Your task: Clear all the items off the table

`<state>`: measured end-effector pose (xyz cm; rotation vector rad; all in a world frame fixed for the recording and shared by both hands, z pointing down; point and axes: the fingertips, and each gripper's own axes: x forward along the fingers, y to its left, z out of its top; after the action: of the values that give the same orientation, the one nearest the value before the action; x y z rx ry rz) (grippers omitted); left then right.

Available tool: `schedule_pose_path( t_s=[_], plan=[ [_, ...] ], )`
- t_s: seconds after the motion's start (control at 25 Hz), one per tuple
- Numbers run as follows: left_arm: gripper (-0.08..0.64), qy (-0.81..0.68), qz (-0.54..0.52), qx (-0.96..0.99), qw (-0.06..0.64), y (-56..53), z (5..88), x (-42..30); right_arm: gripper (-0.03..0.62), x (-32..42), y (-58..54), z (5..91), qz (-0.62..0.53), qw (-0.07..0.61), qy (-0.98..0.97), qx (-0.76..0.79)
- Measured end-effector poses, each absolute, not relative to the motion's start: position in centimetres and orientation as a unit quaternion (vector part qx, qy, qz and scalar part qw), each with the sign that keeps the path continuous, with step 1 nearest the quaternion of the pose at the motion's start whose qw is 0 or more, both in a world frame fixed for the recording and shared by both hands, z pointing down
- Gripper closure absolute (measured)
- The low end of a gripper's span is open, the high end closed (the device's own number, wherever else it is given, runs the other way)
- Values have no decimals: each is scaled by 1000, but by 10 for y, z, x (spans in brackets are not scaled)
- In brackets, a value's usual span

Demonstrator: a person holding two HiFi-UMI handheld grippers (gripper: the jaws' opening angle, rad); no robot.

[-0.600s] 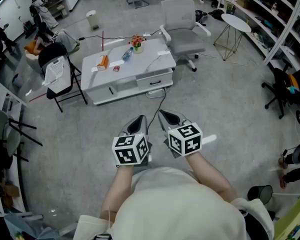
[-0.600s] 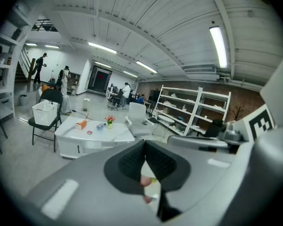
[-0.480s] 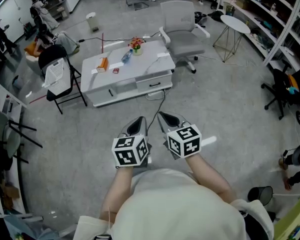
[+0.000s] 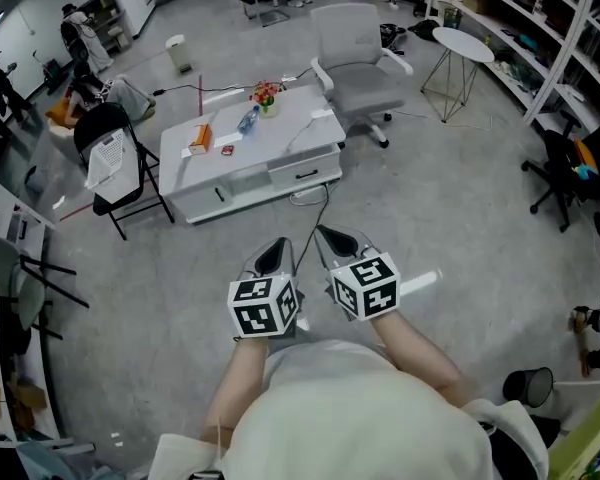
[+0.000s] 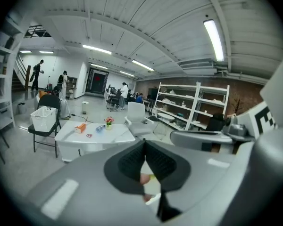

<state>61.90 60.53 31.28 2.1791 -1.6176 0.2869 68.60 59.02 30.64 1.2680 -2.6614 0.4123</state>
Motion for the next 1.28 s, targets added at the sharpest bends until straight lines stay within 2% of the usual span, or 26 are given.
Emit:
schedule_pose_path(
  t_s=[0.36,0.64,1.28],
  plan=[
    [551,-587,96,774,219,588,317,615,594,680,588,309,167,67,-900,397],
    [551,-600,89,761,231,571,325,601,594,670,566,313,160,84,-898,402],
    [551,-597,92,756,252,493,329,527,594,601,478,314,191,77,-891,404]
  ],
)
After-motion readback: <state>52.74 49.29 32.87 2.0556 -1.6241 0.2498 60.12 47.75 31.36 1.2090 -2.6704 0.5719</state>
